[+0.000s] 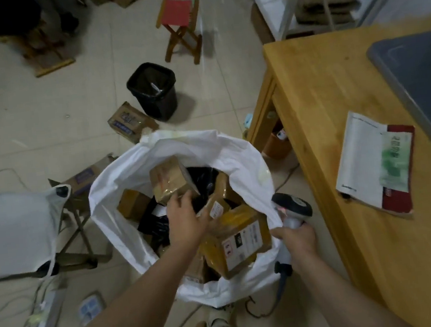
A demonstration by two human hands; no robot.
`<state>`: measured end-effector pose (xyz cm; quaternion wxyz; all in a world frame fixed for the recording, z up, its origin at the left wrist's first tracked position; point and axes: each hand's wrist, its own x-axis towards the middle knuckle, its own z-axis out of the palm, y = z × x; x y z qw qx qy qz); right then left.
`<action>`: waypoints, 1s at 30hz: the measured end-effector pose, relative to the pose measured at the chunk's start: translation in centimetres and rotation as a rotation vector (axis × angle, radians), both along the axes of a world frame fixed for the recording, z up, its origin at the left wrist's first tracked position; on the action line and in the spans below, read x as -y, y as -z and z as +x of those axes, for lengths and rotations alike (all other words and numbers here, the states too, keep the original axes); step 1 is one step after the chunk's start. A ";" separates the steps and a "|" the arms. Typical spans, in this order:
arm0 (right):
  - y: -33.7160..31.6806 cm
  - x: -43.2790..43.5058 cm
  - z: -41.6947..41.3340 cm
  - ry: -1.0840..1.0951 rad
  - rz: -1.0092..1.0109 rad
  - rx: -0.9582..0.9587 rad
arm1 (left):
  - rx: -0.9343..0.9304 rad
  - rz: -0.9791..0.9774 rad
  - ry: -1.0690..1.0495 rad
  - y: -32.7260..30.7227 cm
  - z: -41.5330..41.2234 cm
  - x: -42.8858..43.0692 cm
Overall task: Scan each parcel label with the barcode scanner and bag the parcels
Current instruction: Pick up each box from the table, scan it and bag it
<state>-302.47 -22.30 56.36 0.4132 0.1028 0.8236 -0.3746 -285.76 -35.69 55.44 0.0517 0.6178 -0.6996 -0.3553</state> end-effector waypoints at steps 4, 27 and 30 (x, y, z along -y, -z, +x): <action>0.5 2.8 0.2 -0.114 0.097 0.033 | 0.194 0.096 -0.588 1.9 6.1 3.7; -5.8 4.1 0.7 -0.142 -0.195 -0.377 | -0.470 0.064 -0.882 -5.6 6.8 6.0; -8.3 3.4 1.5 -0.075 -0.365 -0.518 | -0.599 -0.006 -0.885 -8.9 7.7 6.0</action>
